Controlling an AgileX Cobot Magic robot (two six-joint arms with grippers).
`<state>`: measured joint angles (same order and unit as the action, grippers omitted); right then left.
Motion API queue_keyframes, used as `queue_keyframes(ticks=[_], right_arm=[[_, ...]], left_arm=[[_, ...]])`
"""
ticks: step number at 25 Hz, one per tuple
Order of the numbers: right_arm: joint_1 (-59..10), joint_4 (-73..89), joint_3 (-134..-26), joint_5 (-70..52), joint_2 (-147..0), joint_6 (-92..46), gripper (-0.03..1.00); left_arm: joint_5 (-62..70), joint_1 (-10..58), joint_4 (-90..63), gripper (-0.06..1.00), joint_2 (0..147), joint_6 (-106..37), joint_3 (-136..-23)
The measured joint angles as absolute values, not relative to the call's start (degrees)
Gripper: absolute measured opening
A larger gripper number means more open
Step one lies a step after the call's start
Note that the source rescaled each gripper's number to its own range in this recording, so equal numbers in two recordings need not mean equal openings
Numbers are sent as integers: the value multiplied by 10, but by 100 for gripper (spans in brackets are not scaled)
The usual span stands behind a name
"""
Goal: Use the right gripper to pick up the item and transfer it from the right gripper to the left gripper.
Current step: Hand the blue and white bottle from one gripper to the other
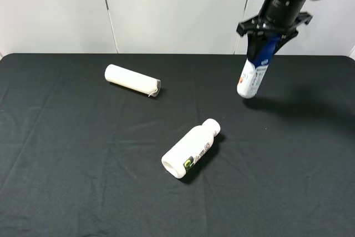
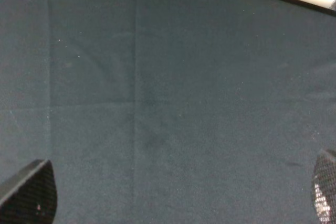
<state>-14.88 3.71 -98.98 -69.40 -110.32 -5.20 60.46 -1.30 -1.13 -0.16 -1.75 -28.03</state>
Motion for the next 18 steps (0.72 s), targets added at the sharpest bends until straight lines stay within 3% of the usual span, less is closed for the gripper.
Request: queue_keyframes(ticks=[18], right_arm=[[-151,117,-1011,-702,-1005,-52,4]], left_arm=[[605,-13,-11,93,-2,-17,-280]])
